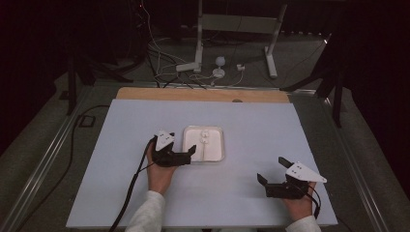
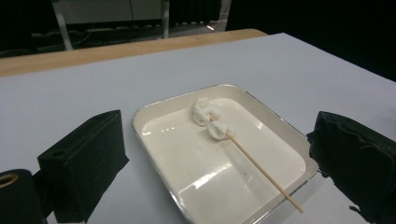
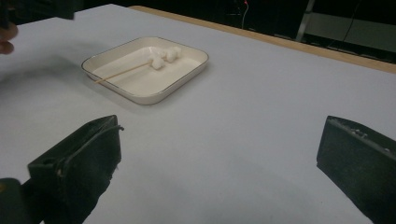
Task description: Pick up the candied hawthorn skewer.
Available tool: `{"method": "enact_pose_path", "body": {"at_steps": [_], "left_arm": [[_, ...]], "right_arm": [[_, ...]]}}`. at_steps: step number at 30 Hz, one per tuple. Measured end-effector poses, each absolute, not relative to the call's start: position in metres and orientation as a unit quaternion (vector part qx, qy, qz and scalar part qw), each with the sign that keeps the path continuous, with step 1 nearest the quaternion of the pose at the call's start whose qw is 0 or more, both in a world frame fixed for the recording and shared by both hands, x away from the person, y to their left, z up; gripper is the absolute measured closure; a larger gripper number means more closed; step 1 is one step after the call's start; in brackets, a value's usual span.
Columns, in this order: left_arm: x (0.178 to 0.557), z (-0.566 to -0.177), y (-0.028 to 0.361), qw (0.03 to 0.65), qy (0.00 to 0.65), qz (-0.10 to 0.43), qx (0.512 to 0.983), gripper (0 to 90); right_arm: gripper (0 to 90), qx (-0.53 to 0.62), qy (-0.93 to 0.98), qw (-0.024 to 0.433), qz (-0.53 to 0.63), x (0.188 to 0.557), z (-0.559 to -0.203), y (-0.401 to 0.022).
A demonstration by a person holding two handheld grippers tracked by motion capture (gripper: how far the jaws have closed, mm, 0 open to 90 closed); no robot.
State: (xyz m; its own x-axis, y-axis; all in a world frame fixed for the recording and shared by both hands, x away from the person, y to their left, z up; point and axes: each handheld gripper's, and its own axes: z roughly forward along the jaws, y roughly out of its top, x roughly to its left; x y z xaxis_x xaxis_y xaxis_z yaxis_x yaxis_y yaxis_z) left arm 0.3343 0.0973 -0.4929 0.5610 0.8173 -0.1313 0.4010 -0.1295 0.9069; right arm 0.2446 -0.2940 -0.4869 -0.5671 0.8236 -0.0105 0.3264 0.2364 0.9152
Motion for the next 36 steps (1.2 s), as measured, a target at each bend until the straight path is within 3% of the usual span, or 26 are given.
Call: {"method": "enact_pose_path", "body": {"at_steps": [17,22,27,32,36], "left_arm": [[0.352,-0.523,0.043,0.415,0.451,0.172,0.771,5.4],[0.353,-0.526,0.039,0.371,0.461,0.19,0.784,10.9],[0.354,-0.524,0.043,0.335,0.468,0.195,0.794,33.1],[0.354,-0.518,0.05,0.324,0.477,0.187,0.796,65.4],[0.356,-0.517,0.054,0.324,0.482,0.173,0.795,82.3]], "right_arm": [[0.0,0.386,0.745,0.256,0.48,0.245,-0.487,-0.293],[0.0,0.386,0.745,0.256,0.48,0.245,-0.488,-0.294],[0.0,0.385,0.746,0.256,0.479,0.245,-0.488,-0.292],[0.0,0.384,0.747,0.254,0.479,0.245,-0.488,-0.292],[0.0,0.383,0.748,0.254,0.479,0.245,-0.488,-0.291]]}}
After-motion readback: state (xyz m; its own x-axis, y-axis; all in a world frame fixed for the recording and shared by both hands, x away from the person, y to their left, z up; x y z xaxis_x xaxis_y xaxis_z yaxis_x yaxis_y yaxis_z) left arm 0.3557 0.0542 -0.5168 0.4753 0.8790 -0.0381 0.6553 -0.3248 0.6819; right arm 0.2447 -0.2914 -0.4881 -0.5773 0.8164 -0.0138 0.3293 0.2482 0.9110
